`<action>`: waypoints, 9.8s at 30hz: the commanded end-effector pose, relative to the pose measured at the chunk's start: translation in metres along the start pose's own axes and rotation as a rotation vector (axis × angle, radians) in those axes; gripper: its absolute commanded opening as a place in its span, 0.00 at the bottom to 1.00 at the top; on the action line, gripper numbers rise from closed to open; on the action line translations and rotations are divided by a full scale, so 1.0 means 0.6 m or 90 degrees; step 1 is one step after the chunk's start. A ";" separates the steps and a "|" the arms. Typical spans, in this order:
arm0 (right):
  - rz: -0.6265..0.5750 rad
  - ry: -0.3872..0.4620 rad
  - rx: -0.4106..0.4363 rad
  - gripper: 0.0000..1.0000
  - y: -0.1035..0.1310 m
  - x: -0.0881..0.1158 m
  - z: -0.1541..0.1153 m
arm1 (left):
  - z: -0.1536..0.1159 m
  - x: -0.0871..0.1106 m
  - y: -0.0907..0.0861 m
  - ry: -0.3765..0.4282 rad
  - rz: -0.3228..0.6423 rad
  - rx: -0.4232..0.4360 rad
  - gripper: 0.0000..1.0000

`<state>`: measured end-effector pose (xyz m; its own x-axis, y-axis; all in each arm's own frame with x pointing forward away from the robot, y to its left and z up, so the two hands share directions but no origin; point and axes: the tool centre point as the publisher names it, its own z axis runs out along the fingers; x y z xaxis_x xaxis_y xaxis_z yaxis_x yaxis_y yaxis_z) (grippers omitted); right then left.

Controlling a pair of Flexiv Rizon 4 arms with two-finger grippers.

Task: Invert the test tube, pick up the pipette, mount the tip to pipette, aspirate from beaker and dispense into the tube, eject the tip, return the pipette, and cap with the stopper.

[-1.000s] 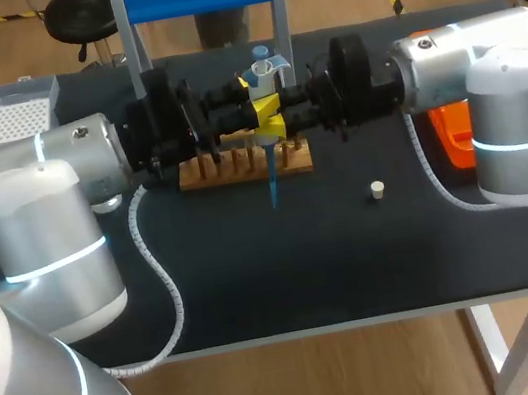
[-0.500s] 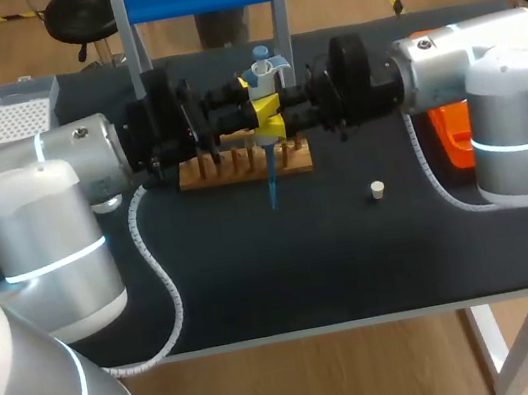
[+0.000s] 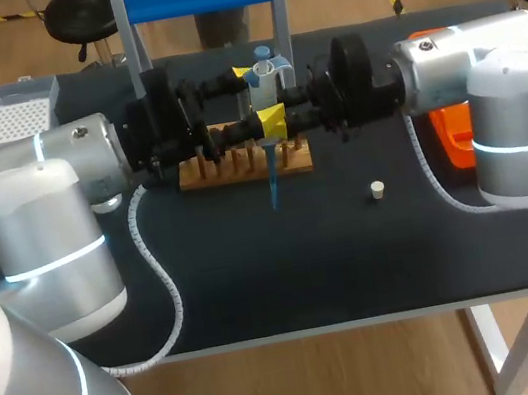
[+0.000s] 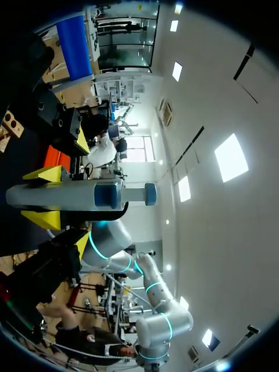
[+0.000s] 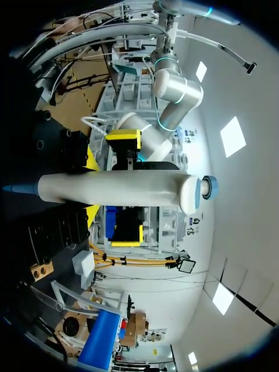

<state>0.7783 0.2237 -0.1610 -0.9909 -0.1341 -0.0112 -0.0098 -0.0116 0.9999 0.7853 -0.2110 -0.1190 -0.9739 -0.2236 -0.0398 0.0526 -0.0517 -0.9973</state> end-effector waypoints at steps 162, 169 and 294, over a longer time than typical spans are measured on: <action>-0.053 0.021 0.001 0.00 0.030 -0.132 -0.655 | 0.002 0.002 0.002 -0.004 0.001 0.001 1.00; -0.052 0.021 0.008 0.00 0.022 -0.136 -0.666 | 0.002 0.002 0.002 -0.004 0.001 0.001 1.00; -0.051 0.008 0.016 0.00 0.015 -0.133 -0.675 | 0.509 -0.034 -0.108 0.049 -0.010 -0.072 0.00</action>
<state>0.9109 -0.1659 -0.1553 -0.9857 -0.1426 -0.0898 -0.0908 0.0008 0.9959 0.8701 -0.4964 -0.0305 -0.9897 -0.1411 -0.0238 0.0130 0.0768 -0.9970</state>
